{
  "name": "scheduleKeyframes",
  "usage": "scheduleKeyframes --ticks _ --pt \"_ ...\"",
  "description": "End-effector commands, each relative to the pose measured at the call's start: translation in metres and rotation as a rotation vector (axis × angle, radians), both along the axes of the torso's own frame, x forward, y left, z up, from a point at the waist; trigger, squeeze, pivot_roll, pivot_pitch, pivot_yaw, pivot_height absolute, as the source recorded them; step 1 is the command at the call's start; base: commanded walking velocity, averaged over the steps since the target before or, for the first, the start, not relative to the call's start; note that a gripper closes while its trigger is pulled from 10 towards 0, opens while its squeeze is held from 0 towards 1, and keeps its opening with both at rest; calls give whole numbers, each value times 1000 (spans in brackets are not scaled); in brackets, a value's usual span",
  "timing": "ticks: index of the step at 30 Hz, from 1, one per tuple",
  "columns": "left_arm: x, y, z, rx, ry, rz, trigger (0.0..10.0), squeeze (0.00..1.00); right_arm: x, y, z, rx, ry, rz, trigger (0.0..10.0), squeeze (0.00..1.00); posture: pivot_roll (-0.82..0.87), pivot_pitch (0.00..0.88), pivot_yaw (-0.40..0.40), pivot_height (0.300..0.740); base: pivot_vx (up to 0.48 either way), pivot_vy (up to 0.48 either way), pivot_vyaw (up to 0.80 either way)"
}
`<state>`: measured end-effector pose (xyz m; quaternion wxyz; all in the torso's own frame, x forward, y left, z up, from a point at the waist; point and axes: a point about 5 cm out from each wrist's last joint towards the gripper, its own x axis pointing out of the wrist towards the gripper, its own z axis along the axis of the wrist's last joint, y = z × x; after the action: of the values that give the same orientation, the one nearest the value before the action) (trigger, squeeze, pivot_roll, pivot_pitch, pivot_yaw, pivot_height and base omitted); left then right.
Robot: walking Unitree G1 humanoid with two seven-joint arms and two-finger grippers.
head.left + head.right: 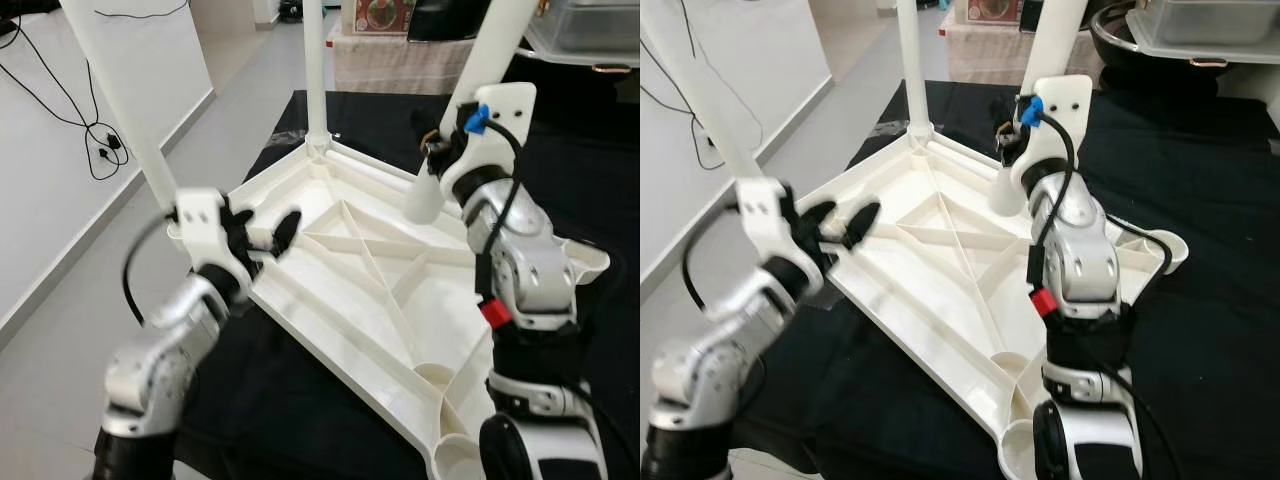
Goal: Building children table
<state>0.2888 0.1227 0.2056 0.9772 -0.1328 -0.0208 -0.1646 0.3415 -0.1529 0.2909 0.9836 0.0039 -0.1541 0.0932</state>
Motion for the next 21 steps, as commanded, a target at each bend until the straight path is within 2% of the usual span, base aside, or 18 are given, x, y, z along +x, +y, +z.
scheduleKeyframes --ticks 1,4,21 --pt "-1 -1 -1 5 3 14 10000 0 -4 5 2 5 -20 34 10000 0 -65 115 51 740 0 0 0" --pt "-2 -5 -2 -1 7 23 10000 0 -4 6 -2 -3 -10 30 10000 0 -63 115 53 740 0 0 0" --pt "-3 -7 0 27 -15 45 10000 0 -11 20 -13 -18 1 115 10000 0 -61 114 46 740 -295 0 0"
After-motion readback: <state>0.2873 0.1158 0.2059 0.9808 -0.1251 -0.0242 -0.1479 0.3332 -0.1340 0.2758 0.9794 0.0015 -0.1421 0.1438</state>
